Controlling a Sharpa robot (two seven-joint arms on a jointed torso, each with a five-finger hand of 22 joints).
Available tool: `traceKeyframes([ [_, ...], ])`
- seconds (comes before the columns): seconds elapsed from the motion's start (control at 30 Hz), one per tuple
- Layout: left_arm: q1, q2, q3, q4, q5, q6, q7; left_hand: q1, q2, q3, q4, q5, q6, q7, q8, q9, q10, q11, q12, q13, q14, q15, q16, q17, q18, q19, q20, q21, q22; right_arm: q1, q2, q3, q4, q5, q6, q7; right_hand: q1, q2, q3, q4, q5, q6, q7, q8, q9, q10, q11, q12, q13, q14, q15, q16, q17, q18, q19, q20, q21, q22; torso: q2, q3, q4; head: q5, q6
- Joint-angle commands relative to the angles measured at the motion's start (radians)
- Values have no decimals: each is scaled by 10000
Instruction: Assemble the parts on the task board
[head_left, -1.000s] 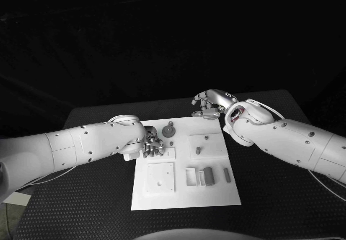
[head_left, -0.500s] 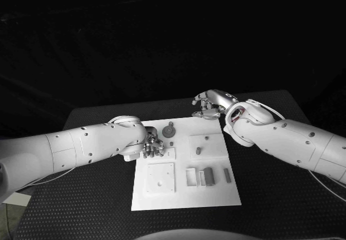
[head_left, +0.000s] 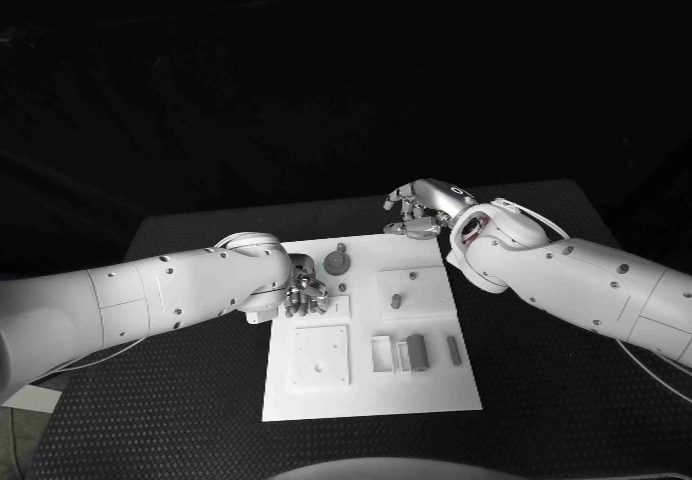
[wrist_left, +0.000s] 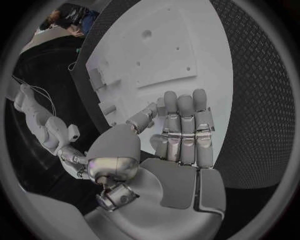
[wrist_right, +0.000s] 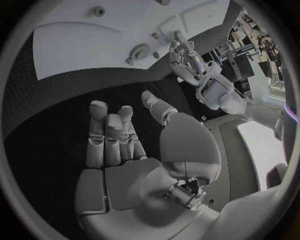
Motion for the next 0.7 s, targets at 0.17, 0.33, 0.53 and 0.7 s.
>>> traceKeyframes([
  [0.17, -141, -66, -89, 94, -151, 447, -172, 94, 2, 62, 0, 63, 577, -501, -23, -1, -183, -109, 57, -22, -92, 16, 75, -32, 113, 60, -33, -65, 24, -12, -9, 5, 3, -5, 90, 50, 2, 84, -40, 23, 59, 50, 116, 0, -12, -54, -50, 52, -12, 53, 22, -7, 14, 404, -5, -69, -66, 163, 1, 0, -2, -5, -3],
  [0.33, -141, -105, -88, 150, -177, 442, -185, 105, -8, 68, 0, 69, 588, -503, -27, 1, -179, -111, 66, -25, -91, 16, 89, -44, 114, 65, -34, -66, 32, -14, -15, 5, 7, -4, 91, 47, 1, 84, -40, 25, 59, 50, 116, -1, -13, -55, -50, 54, -14, 53, 22, -7, 14, 404, -4, -69, -67, 163, 0, 1, 1, -14, -13],
  [0.53, -141, -87, -88, 209, -241, 832, -294, 109, -25, 71, 3, 67, 589, -502, -37, 0, -186, -110, 71, -32, -99, 17, 101, -61, 111, 65, -32, -71, 40, -15, -9, 5, 6, -3, 95, 50, -1, 84, -40, 27, 59, 50, 116, -2, -15, -56, -50, 56, -16, 54, 22, -8, 15, 404, -3, -69, -67, 164, 2, -2, 3, -11, -16],
  [0.7, -141, -83, -88, 207, -465, 940, -311, 111, -28, 74, 5, 63, 582, -497, -53, -2, -201, -104, 71, -40, -114, 20, 110, -80, 108, 57, -29, -81, 47, -16, -8, 5, 1, -2, 93, 49, -2, 85, -40, 28, 59, 50, 116, -2, -16, -56, -50, 58, -18, 54, 22, -8, 15, 404, -2, -70, -68, 164, 3, -2, 5, -7, -31],
])
